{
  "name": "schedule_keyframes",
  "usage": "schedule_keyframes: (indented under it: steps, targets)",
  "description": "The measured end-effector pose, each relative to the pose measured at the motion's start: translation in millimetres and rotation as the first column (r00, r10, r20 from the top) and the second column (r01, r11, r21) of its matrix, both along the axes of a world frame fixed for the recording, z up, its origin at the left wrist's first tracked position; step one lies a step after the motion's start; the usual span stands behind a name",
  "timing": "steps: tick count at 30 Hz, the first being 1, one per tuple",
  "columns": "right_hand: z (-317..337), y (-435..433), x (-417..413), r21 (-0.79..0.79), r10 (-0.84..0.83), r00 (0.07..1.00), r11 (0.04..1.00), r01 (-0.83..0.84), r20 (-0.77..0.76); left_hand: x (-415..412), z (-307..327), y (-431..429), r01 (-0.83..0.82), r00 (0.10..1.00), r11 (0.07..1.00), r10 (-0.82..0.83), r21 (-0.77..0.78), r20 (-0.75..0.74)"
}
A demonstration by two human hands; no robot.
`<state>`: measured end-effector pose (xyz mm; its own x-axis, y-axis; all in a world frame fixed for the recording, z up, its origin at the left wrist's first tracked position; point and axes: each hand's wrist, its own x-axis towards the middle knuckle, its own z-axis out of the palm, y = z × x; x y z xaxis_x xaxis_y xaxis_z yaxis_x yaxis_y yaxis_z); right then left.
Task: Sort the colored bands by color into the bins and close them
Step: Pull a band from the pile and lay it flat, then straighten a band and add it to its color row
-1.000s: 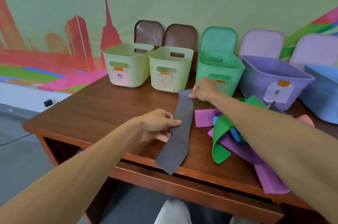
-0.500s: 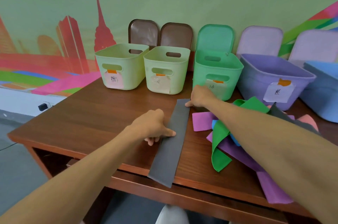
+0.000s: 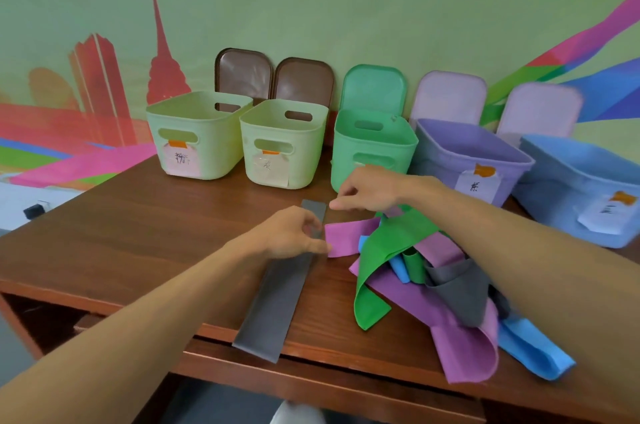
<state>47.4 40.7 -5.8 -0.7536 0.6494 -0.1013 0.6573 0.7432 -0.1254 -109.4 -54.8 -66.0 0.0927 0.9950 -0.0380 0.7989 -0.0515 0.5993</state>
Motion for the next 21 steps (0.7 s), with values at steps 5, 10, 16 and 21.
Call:
schedule_keyframes:
  steps: [5, 10, 16, 21]
  targets:
    - [-3.9, -3.4, 16.6, -0.042, 0.046, 0.994, 0.998, -0.051, -0.1, 10.3, 0.8, 5.9, -0.012, 0.999, 0.995, 0.007, 0.096, 0.051]
    - [7.9, -12.7, 22.0, -0.071, 0.025, 0.96, 0.996, -0.047, -0.278, 13.2, 16.9, 5.4, -0.074, 0.988, 0.985, 0.05, 0.159, 0.145]
    - [26.9, -19.8, 40.2, -0.046, -0.006, 0.946, 0.999, -0.009, -0.324, 28.9, 43.6, 1.5, -0.149, 0.905, 0.971, 0.058, 0.186, 0.421]
    - [43.8, -24.1, 74.2, -0.005, -0.079, 0.859, 0.996, 0.089, -0.505, 53.5, 70.9, 10.6, -0.207, 0.839, 0.941, 0.03, 0.269, 0.543]
